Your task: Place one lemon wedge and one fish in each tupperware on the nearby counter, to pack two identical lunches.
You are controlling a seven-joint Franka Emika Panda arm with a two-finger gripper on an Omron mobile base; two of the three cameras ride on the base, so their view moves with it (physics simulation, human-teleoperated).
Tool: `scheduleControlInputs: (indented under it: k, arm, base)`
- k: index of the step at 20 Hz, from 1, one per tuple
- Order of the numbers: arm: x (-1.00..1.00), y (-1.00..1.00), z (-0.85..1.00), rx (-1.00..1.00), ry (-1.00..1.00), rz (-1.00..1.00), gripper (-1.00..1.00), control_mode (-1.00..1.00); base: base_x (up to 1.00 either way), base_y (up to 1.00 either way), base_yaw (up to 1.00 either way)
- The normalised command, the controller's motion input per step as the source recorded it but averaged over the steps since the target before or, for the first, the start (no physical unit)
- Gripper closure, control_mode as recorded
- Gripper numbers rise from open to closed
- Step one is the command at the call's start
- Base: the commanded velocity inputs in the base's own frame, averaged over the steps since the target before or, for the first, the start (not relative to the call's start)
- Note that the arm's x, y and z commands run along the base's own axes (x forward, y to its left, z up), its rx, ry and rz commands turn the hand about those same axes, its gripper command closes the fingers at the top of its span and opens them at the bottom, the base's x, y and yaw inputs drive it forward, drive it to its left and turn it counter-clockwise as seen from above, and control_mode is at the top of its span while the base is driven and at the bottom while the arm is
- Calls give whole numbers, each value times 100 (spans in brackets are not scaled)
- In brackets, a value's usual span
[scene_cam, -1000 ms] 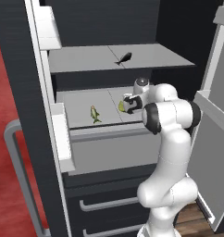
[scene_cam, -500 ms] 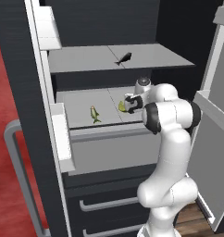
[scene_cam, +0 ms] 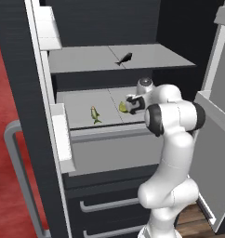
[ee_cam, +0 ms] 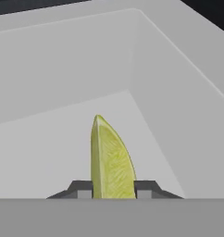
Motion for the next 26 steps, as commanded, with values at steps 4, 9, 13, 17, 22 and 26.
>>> scheduleControlInputs:
  k: [4,9,13,17,22,26]
  arm:
    - [-84,0,0,0,0,0,100,-100]
    - [-76,0,24,0,-3,0,100,-100]
    - [-85,0,44,0,-8,0,100,-100]
    - [-77,0,74,0,-7,0,100,-100]
    - [-79,0,97,2,0,5,100,-100]
    - [-91,4,63,1,0,9,100,-100]
  base:
    - [0,0,0]
    - [0,0,0]
    - [0,0,0]
    - [0,0,0]
    - [0,0,0]
    - [0,0,0]
